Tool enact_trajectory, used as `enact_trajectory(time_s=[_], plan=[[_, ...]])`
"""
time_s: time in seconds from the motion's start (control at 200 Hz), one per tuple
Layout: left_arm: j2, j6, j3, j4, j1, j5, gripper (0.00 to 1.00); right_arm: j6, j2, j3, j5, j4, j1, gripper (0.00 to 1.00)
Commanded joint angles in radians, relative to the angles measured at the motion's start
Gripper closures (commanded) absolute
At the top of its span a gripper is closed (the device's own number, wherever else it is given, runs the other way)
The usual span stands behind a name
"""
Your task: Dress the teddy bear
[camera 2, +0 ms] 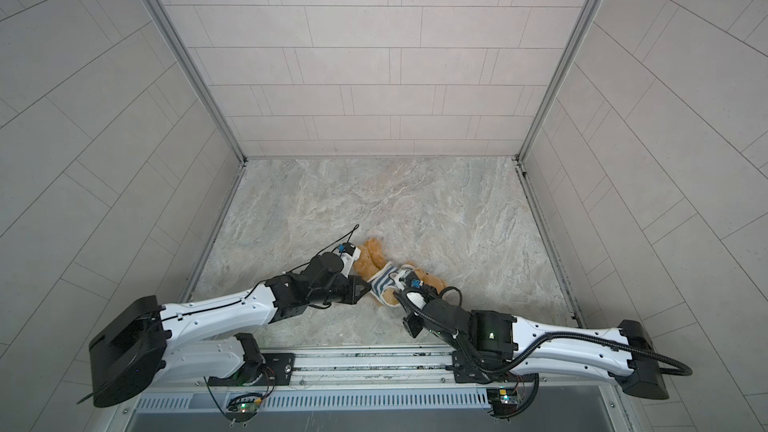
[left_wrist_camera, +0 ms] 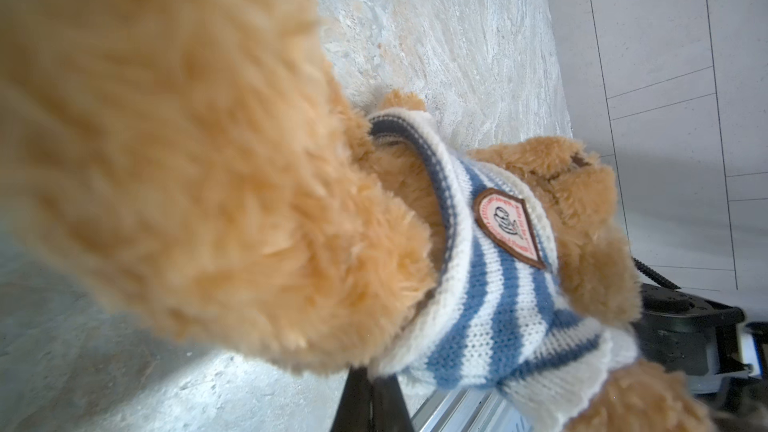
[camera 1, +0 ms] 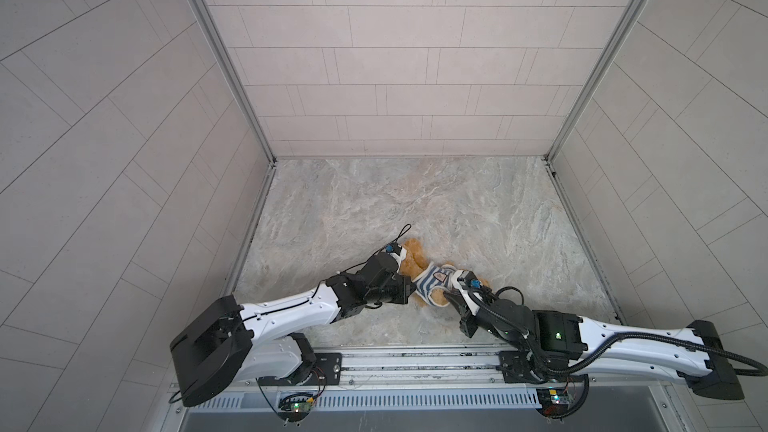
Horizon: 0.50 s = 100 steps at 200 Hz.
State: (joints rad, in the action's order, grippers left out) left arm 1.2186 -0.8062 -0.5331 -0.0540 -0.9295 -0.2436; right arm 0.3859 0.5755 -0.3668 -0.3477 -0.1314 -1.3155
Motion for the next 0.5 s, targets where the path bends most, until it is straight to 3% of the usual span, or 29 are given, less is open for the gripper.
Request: enact_trajectory(time_s=[0.0, 0.24, 0.375, 0.496], plan=[[-0.017, 0.024, -0.016, 0.026, 0.005, 0.024, 1.00, 0.005, -0.082, 0.019, -0.047, -0.057, -0.005, 1.00], [-0.025, 0.030, -0.009, 0.030, 0.017, 0.020, 1.00, 0.004, -0.149, 0.007, -0.059, -0.146, -0.005, 1.00], [-0.042, 0.024, 0.000, 0.021, 0.020, 0.017, 1.00, -0.026, -0.099, -0.020, 0.006, -0.101, -0.005, 1.00], [-0.060, 0.010, 0.008, -0.002, 0.019, 0.007, 1.00, -0.053, 0.022, -0.080, 0.050, -0.069, -0.004, 0.74]])
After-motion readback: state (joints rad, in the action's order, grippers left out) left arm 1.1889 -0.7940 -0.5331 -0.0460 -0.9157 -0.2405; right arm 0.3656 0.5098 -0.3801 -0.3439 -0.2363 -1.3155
